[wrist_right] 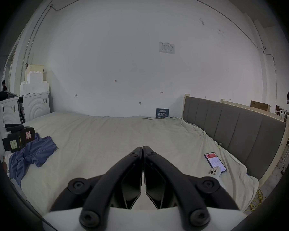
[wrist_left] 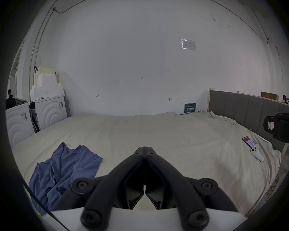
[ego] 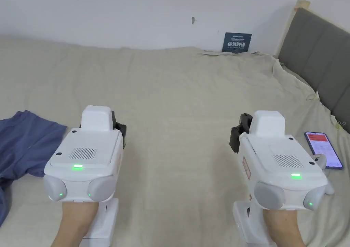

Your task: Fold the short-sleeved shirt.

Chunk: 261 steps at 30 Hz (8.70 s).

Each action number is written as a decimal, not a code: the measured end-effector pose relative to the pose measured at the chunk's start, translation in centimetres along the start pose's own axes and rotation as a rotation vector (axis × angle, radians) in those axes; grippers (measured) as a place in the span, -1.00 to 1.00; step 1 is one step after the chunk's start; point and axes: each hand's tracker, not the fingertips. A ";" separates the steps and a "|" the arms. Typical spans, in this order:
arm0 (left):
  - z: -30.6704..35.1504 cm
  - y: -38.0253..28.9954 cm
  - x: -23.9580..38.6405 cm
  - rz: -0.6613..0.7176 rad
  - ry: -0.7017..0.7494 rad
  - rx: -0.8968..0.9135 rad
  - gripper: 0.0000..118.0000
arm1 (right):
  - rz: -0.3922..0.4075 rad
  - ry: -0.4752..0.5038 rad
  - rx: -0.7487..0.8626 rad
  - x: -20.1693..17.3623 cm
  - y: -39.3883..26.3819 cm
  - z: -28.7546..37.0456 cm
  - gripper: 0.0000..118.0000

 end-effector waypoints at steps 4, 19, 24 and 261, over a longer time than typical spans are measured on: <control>0.0 -0.1 0.1 -0.001 0.000 -0.001 -1.00 | -0.007 0.000 -0.001 0.1 0.0 0.0 -0.98; 0.1 -0.3 0.3 -0.052 -0.006 -0.003 -1.00 | 0.090 0.020 -0.012 -0.4 -0.1 -0.1 -0.98; -0.6 0.0 1.1 -0.358 0.017 0.011 -1.00 | 0.392 0.021 -0.001 -1.4 0.8 -0.7 -0.99; -11.6 7.2 -34.3 0.219 0.393 -0.345 -1.00 | 0.108 0.524 -0.007 -23.7 3.8 -3.6 -0.99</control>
